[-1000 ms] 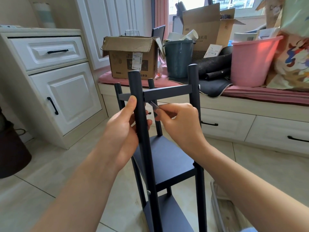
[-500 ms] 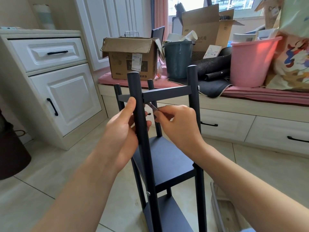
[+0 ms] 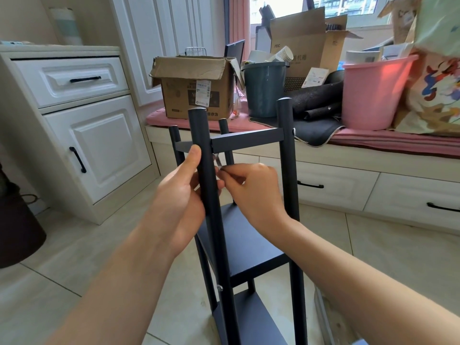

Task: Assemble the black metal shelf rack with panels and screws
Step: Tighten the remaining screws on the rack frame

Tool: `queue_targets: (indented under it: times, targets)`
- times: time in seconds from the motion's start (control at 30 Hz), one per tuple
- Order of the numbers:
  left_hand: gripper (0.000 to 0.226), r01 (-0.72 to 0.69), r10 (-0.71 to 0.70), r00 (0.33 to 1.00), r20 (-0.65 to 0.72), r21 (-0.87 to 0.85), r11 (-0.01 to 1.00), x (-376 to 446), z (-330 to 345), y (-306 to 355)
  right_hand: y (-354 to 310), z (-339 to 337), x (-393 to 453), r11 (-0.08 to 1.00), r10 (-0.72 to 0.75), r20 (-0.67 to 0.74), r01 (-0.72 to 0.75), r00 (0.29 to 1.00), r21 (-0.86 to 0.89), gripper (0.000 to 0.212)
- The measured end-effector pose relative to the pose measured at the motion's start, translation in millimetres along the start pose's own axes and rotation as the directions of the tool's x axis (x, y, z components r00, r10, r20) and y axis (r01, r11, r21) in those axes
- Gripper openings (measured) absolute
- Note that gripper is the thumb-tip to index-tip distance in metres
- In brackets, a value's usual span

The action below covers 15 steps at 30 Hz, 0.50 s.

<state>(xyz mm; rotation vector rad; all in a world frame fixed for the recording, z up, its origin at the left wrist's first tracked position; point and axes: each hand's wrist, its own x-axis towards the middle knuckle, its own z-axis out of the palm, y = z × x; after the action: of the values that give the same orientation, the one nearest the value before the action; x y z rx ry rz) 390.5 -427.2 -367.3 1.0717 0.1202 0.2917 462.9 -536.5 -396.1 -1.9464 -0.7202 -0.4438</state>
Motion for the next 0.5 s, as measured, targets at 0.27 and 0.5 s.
queue_targets:
  times: [0.27,0.5]
  targets:
    - [0.034,-0.008,0.008,1.000,0.021,0.003,1.000,0.0,-0.7,-0.8,5.1,16.6,5.3,0.995,-0.067,-0.118,0.075,0.991,0.068,0.016]
    - [0.031,-0.020,0.020,1.000,0.012,-0.012,1.000,1.7,-0.9,-0.9,6.9,17.6,8.7,0.995,-0.082,-0.139,0.089,0.987,0.046,0.015]
